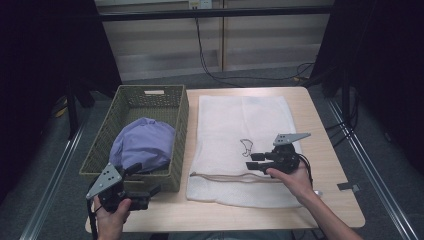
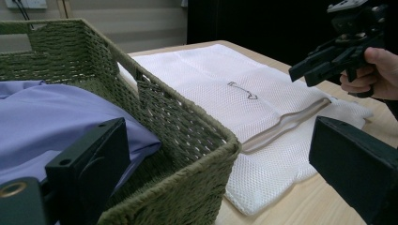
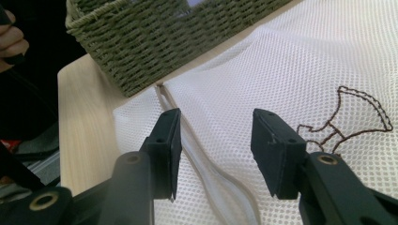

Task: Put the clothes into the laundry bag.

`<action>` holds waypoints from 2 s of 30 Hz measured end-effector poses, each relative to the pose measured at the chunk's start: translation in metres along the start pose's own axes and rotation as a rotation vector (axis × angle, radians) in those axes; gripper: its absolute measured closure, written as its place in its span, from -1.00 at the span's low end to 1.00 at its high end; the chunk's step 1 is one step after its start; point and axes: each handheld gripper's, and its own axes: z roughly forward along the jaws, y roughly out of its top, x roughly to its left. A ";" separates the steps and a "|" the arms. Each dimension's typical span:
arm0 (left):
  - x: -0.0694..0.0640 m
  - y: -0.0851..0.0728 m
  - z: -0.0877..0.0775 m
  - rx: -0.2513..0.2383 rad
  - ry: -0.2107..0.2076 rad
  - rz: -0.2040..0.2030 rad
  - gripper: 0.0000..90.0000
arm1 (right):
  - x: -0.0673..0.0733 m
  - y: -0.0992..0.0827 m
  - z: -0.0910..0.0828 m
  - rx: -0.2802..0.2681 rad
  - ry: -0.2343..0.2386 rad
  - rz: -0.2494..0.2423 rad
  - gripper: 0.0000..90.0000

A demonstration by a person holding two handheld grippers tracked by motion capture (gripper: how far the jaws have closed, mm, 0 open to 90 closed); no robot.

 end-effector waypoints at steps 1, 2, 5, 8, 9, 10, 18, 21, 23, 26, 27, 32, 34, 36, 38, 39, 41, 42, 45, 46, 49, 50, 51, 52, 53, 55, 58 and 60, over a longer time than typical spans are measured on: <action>0.001 0.000 -0.001 0.001 0.004 0.002 -0.88 | -0.002 0.000 0.002 0.003 -0.009 -0.002 0.22; 0.001 0.000 -0.001 0.001 0.004 0.002 -0.88 | -0.002 0.000 0.002 0.003 -0.009 -0.002 0.22; 0.002 -0.001 -0.001 0.003 0.009 0.000 -0.88 | -0.006 -0.004 0.011 0.019 -0.006 -0.008 0.27; 0.002 -0.001 -0.001 0.006 0.004 0.004 -0.88 | -0.006 -0.008 0.018 0.053 -0.003 -0.022 0.30; 0.002 -0.002 -0.001 0.008 0.004 0.000 -0.88 | -0.006 -0.009 0.019 0.055 0.006 -0.023 0.38; 0.002 -0.002 -0.001 0.008 0.004 0.000 -0.88 | -0.006 -0.010 0.020 0.054 0.007 -0.030 0.39; 0.002 -0.002 -0.001 0.011 0.008 -0.001 -0.88 | -0.010 -0.015 0.029 0.113 0.010 -0.036 0.49; 0.002 -0.003 0.000 0.016 0.008 -0.002 -0.88 | -0.011 -0.019 0.034 0.145 0.012 -0.042 0.48; 0.002 -0.003 0.000 0.015 0.007 -0.004 -0.88 | -0.011 -0.020 0.038 0.158 0.012 -0.043 0.48; 0.002 -0.003 0.000 0.015 0.007 -0.004 -0.88 | -0.011 -0.021 0.040 0.167 0.009 -0.049 0.46; 0.001 -0.003 0.000 0.016 0.008 -0.004 -0.88 | -0.011 -0.022 0.042 0.178 0.002 -0.055 0.46; 0.002 -0.003 -0.001 0.017 0.008 -0.005 -0.88 | -0.012 -0.026 0.044 0.194 -0.015 -0.073 0.41; 0.002 -0.003 -0.001 0.016 0.009 -0.004 -0.88 | -0.012 -0.028 0.045 0.201 -0.027 -0.077 0.39; 0.003 -0.003 -0.002 0.015 0.008 -0.005 -0.88 | -0.012 -0.033 0.047 0.209 -0.036 -0.082 0.39; 0.003 -0.003 -0.002 0.014 0.009 -0.003 -0.88 | -0.010 -0.034 0.047 0.209 -0.062 -0.107 0.47; 0.003 -0.003 -0.002 0.016 0.009 -0.003 -0.88 | -0.008 -0.034 0.047 0.208 -0.076 -0.123 0.51; 0.003 -0.003 -0.002 0.017 0.009 -0.004 -0.88 | -0.006 -0.034 0.047 0.219 -0.099 -0.152 0.66; 0.002 -0.003 -0.002 0.017 0.009 -0.007 -0.88 | -0.006 -0.034 0.047 0.219 -0.099 -0.152 0.66; 0.003 -0.003 -0.002 0.017 0.008 -0.006 -0.88 | -0.007 -0.035 0.046 0.212 -0.115 -0.151 0.91; 0.003 -0.003 -0.002 0.017 0.008 -0.006 -0.88 | -0.007 -0.035 0.046 0.212 -0.115 -0.151 0.91; 0.004 -0.003 -0.002 0.016 0.002 -0.005 -0.88 | -0.009 -0.035 0.046 0.211 -0.117 -0.139 0.94; 0.004 -0.003 -0.001 0.017 0.009 -0.006 -0.88 | -0.009 -0.034 0.046 0.213 -0.117 -0.132 0.95; 0.004 -0.003 -0.001 0.020 0.016 -0.004 -0.88 | -0.009 -0.034 0.046 0.213 -0.117 -0.132 0.95; 0.004 -0.003 -0.001 0.018 0.012 -0.005 -0.88 | -0.011 -0.034 0.046 0.210 -0.101 -0.103 0.96; 0.004 -0.003 -0.001 0.018 0.013 -0.005 -0.88 | -0.012 -0.034 0.046 0.207 -0.096 -0.098 0.96; 0.004 -0.003 -0.001 0.018 0.010 -0.007 -0.88 | -0.012 -0.034 0.045 0.206 -0.089 -0.089 0.97; 0.004 -0.004 -0.001 0.021 0.017 -0.001 -0.88 | -0.012 -0.033 0.044 0.207 -0.089 -0.084 0.97; 0.004 -0.004 -0.001 0.022 0.015 -0.006 -0.88 | -0.013 -0.033 0.044 0.199 -0.082 -0.079 0.97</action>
